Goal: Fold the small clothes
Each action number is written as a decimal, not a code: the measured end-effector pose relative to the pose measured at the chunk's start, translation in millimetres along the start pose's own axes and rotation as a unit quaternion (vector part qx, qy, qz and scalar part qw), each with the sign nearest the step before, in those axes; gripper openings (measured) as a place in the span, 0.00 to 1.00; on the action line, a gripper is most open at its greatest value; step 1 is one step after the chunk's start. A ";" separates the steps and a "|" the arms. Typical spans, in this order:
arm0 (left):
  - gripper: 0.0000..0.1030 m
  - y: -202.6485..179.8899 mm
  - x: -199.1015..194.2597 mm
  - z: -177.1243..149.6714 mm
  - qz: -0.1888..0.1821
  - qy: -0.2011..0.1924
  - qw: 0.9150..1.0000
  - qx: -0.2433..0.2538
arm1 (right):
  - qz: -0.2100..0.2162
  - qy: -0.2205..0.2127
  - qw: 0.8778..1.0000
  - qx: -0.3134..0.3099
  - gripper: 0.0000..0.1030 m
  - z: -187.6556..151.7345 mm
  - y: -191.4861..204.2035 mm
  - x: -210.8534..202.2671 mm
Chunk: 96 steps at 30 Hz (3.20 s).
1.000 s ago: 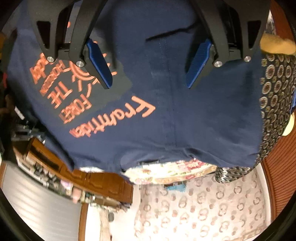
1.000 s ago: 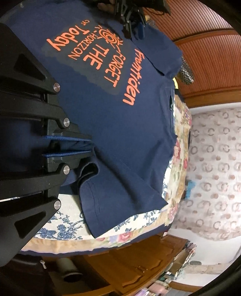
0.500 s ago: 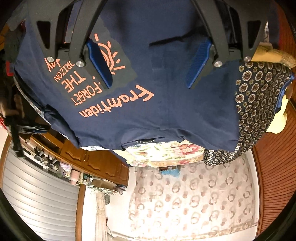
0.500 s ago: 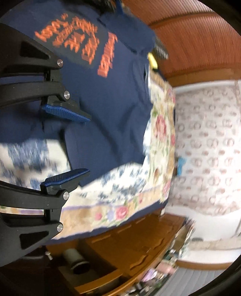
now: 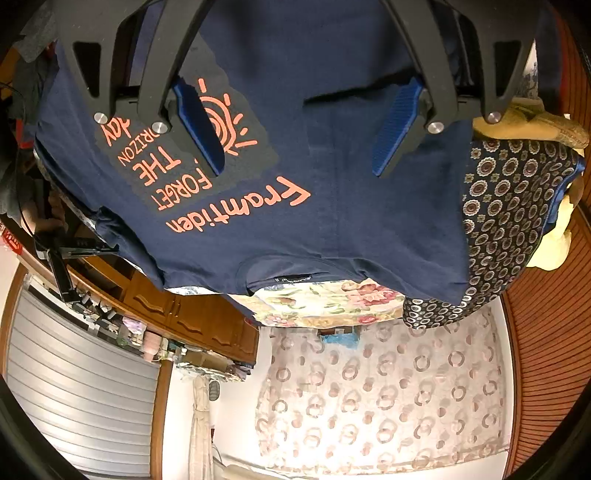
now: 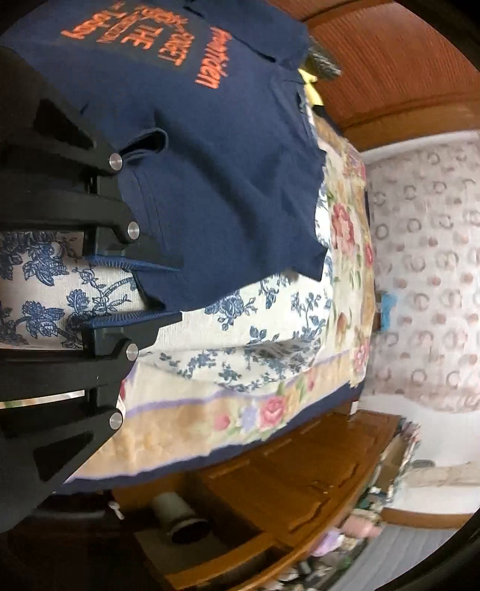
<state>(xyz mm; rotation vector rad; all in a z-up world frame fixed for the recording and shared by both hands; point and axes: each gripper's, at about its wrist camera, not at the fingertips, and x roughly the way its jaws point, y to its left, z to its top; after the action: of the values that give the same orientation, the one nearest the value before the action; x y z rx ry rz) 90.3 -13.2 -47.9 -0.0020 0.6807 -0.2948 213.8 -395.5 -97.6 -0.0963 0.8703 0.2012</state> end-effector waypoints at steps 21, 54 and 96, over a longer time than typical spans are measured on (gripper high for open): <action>0.80 9.3 -12.5 2.3 0.006 -0.003 1.000 -0.012 | 0.146 -0.094 0.976 -0.130 0.02 63.0 177.4 -45.9; 0.80 81.5 18.4 63.6 0.066 0.013 0.997 -0.025 | 0.039 -0.008 0.997 -0.062 0.49 77.3 68.6 54.1; 0.53 143.8 83.2 112.0 0.049 0.072 0.994 -0.059 | 0.062 0.014 0.997 -0.041 0.44 105.7 43.5 88.3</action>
<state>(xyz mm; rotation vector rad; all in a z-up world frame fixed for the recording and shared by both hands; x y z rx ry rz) 259.6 91.7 -26.3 -0.0606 0.8381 -0.1613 339.0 -323.5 -97.6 -0.1210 0.8977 0.3526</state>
